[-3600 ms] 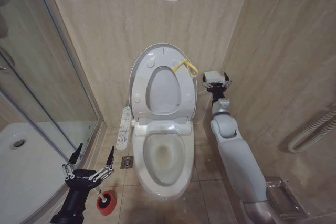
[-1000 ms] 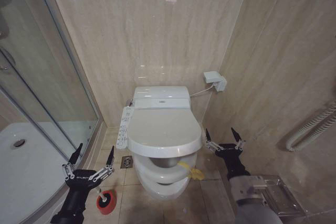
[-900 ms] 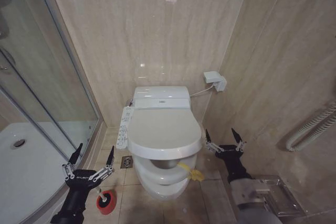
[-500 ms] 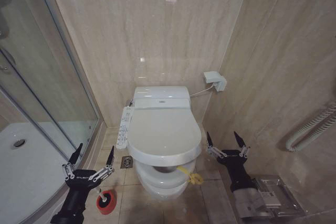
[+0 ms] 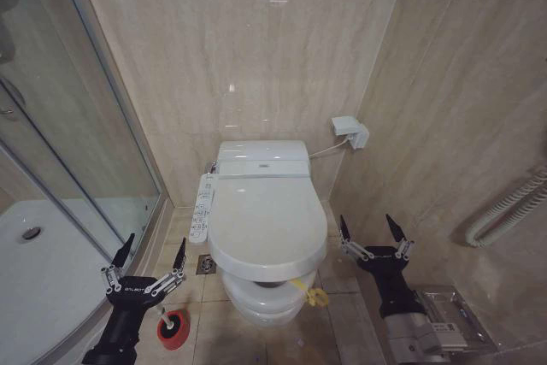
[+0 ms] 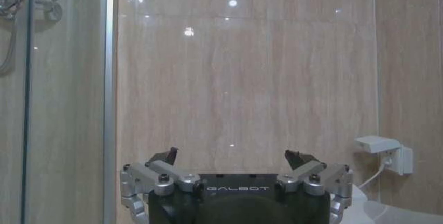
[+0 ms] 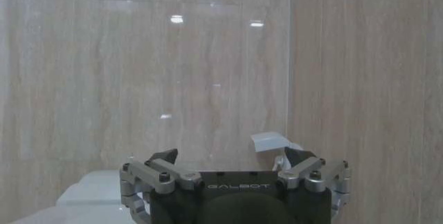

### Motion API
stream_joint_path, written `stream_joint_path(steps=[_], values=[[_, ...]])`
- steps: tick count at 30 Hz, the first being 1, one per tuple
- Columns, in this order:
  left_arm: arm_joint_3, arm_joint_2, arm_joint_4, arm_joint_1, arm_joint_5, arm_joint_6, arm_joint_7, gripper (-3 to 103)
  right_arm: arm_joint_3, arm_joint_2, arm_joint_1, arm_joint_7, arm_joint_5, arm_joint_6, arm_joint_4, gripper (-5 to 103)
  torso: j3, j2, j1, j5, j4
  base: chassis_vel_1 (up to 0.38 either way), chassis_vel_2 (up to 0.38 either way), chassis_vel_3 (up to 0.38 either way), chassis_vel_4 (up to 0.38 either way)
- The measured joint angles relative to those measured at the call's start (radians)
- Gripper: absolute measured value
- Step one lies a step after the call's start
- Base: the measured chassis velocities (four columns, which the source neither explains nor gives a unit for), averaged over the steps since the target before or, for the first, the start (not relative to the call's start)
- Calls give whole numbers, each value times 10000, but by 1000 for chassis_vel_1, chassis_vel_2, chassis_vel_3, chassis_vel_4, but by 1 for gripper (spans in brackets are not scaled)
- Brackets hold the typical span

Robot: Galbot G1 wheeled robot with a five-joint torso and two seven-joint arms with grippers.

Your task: Open the toilet lid, clean the toilet bowl with a toilet brush, close the toilet lid, and flush.

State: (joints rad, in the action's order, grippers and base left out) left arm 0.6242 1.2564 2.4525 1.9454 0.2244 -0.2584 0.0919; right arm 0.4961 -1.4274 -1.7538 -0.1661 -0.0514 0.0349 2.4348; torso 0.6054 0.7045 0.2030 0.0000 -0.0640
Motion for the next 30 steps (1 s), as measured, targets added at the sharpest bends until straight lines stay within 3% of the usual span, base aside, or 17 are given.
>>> stream_joint_path(steps=[30], values=[[0,0,0,0,0,0,-1,100,1,10,20,-3,-3,-4,-33,100,0,0,0,0,0,0,0,0,0]])
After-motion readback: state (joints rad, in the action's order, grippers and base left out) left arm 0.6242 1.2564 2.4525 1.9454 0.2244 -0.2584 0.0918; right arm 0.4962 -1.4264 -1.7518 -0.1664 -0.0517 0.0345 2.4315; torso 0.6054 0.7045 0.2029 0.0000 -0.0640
